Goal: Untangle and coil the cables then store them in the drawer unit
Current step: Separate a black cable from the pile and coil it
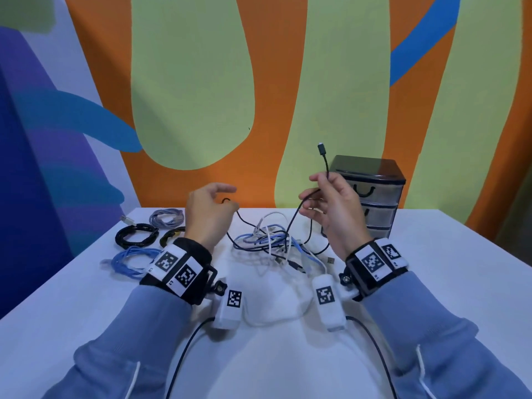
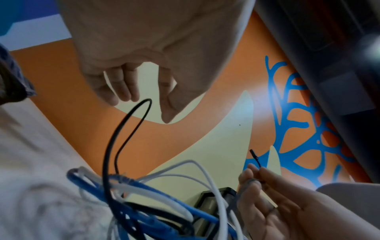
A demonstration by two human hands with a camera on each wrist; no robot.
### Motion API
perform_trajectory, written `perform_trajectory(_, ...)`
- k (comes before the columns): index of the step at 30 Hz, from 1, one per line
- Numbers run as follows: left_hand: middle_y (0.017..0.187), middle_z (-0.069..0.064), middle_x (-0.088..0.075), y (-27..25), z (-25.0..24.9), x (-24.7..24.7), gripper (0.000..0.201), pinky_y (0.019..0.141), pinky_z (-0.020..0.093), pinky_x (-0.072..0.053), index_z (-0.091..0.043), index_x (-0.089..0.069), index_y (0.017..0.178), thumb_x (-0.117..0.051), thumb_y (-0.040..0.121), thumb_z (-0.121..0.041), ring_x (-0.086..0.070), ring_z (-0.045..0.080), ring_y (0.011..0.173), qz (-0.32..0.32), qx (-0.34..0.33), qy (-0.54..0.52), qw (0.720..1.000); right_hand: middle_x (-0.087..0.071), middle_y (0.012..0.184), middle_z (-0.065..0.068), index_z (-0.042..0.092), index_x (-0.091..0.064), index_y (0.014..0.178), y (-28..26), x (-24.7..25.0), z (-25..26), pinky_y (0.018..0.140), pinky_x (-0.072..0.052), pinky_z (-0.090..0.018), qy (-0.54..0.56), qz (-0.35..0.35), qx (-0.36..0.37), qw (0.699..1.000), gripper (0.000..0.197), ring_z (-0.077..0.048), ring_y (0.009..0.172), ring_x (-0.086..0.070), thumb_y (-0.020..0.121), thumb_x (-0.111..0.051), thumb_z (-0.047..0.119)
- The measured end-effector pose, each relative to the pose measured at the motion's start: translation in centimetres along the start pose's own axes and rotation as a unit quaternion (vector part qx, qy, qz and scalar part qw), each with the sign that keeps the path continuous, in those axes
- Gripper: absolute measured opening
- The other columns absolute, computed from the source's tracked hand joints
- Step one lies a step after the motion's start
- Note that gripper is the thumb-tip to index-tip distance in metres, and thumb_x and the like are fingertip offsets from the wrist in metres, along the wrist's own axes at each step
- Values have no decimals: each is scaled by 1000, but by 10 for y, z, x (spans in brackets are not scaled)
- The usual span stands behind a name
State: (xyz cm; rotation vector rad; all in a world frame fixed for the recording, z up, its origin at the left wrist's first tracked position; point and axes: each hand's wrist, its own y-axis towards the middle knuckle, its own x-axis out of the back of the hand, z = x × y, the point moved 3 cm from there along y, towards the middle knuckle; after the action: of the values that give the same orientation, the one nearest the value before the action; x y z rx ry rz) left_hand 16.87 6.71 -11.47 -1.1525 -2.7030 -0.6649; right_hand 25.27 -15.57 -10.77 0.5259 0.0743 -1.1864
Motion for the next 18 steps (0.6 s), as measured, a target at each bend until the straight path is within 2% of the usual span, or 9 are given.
perform_trajectory(2,127,-1,-62,-5,-14,-2,17,95,35,-48,-38,-77,105,-80,92,-29,-58,14,117,15,-79,27,996,-70,86,-13,12,-63,109,0,-2,1,69,-61,-31,17,7,7,1000,17,-19,70,-62,110,-52,25)
perform_trajectory(4,99,-6,-72,-16,-26,-9,13,76,22,-48,-30,-80,99,-82,91,-40,-61,5,84,109,-114,1,988,-71,92,-16,10,-65,115,-2,-4,2,79,-62,-36,40,42,9,998,19,-21,78,-65,110,-52,24)
perform_trajectory(6,70,-9,-65,-29,-32,-21,23,59,19,-39,-23,-81,93,-83,88,-46,-51,8,62,224,-105,8,969,-72,100,-20,5,-67,122,-6,-9,3,88,-60,-39,53,97,9,994,24,-24,89,-66,109,-52,19)
perform_trajectory(8,64,-5,-64,-36,-32,-27,20,54,21,-35,-18,-80,87,-83,91,-38,-47,11,56,267,-119,52,955,-72,109,-23,0,-68,126,-10,-15,2,91,-58,-38,40,150,0,988,27,-26,96,-66,107,-54,12)
perform_trajectory(10,71,3,-76,-33,-28,-27,19,56,20,-41,-8,-78,87,-79,96,-24,-59,13,58,255,-98,49,961,-72,117,-23,0,-70,126,-9,-15,-1,90,-58,-38,-6,158,1,987,26,-27,97,-68,104,-57,5)
perform_trajectory(12,77,14,-79,-30,-25,-24,19,59,25,-49,1,-72,88,-72,100,-14,-70,20,64,235,-44,9,971,-73,117,-18,8,-74,121,-4,-8,-5,87,-60,-39,-135,122,25,983,23,-25,90,-72,102,-61,2)
perform_trajectory(14,79,18,-78,-28,-25,-21,16,63,32,-55,1,-67,88,-67,101,-7,-74,25,67,208,-13,-23,978,-75,109,-7,18,-76,114,-1,1,-11,78,-62,-40,-321,111,27,940,22,-25,83,-72,101,-62,5)
perform_trajectory(17,79,18,-78,-26,-25,-18,14,64,31,-59,2,-66,88,-63,100,-3,-77,28,71,178,-3,-49,983,-73,101,3,20,-73,114,-1,10,-27,46,-45,-14,-471,181,-83,860,21,-8,65,-62,101,-60,8)
perform_trajectory(18,80,18,-78,-26,-25,-17,13,64,31,-60,2,-66,89,-62,100,-3,-78,30,73,175,-1,-53,983,-73,99,4,17,-73,116,-1,12,-32,44,-41,-10,-487,201,-109,843,20,-1,61,-59,100,-62,10)
